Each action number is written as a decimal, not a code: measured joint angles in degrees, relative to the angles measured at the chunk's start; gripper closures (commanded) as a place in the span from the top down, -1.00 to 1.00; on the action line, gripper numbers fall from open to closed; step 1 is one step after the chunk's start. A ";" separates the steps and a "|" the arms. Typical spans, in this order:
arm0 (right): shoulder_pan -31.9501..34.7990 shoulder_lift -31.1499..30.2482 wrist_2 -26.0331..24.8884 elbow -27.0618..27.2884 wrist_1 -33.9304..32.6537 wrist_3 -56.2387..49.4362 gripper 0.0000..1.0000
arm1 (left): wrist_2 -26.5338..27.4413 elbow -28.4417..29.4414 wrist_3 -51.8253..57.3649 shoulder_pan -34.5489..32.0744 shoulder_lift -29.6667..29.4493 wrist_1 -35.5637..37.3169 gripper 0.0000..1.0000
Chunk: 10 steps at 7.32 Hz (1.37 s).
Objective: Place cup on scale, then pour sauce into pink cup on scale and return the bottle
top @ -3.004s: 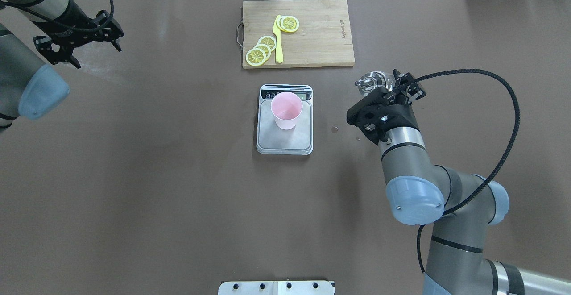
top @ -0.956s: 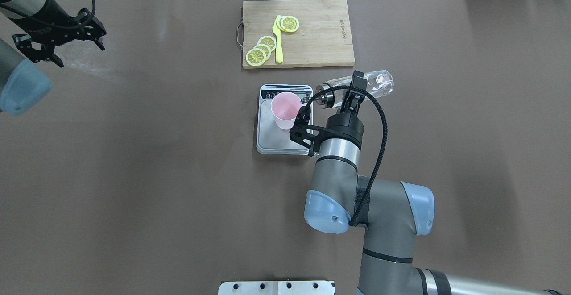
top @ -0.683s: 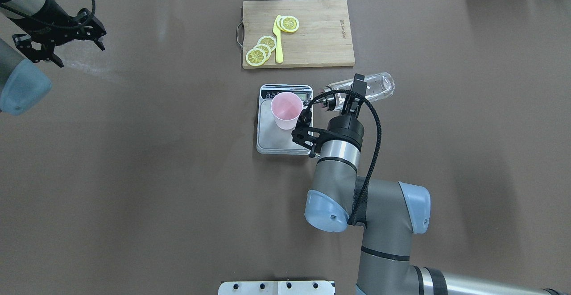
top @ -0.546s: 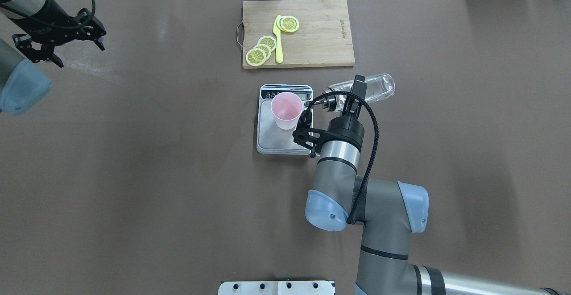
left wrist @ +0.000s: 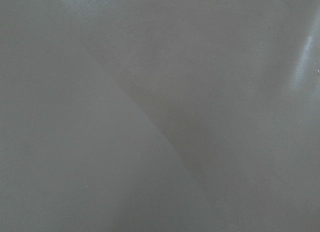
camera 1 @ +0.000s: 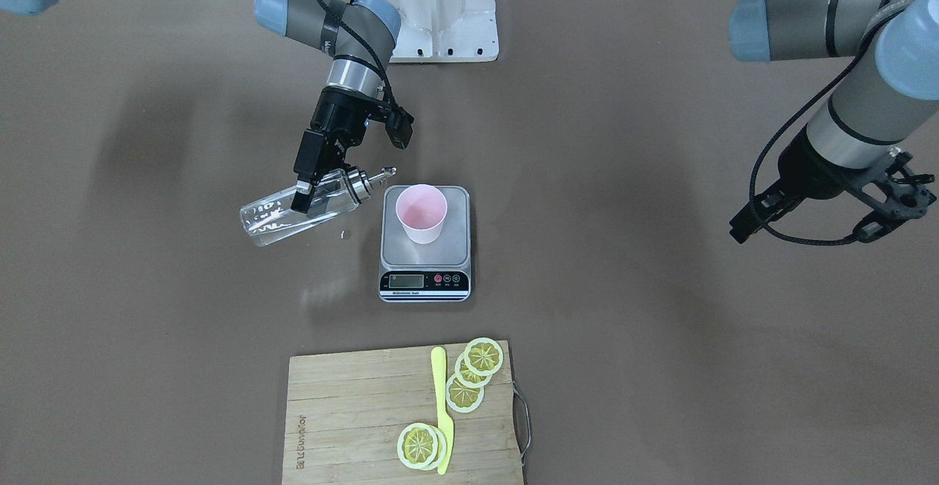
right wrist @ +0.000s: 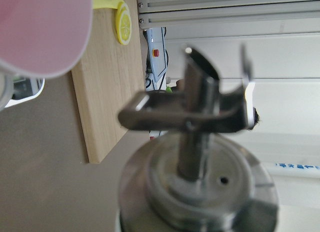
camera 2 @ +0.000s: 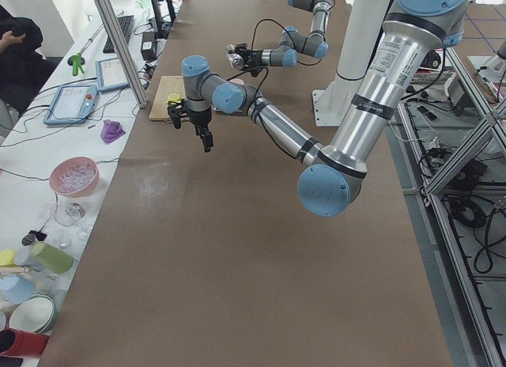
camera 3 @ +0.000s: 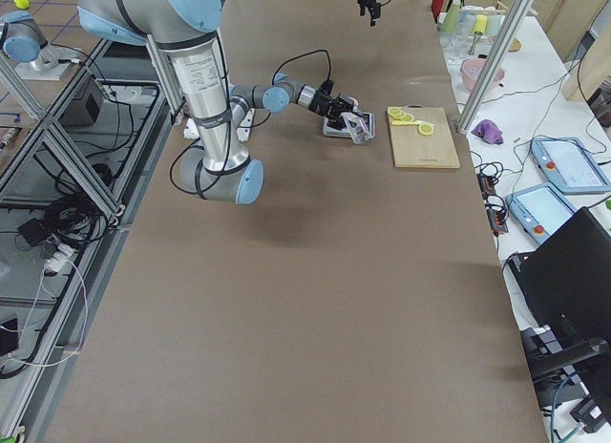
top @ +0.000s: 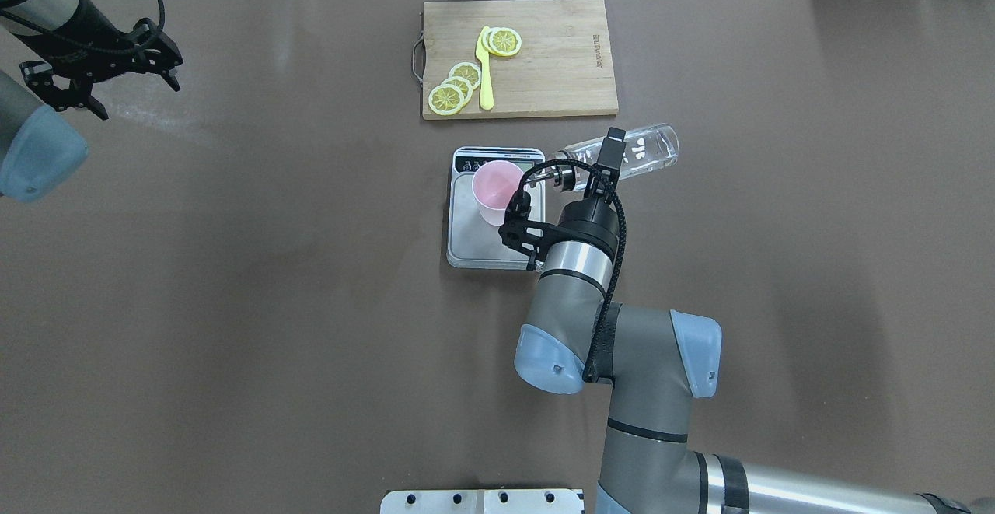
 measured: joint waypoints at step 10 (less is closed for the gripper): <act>1.83 2.44 -7.37 -5.82 -2.32 0.07 -1.00 | 0.00 1.40 0.67 -0.06 1.01 -2.13 0.96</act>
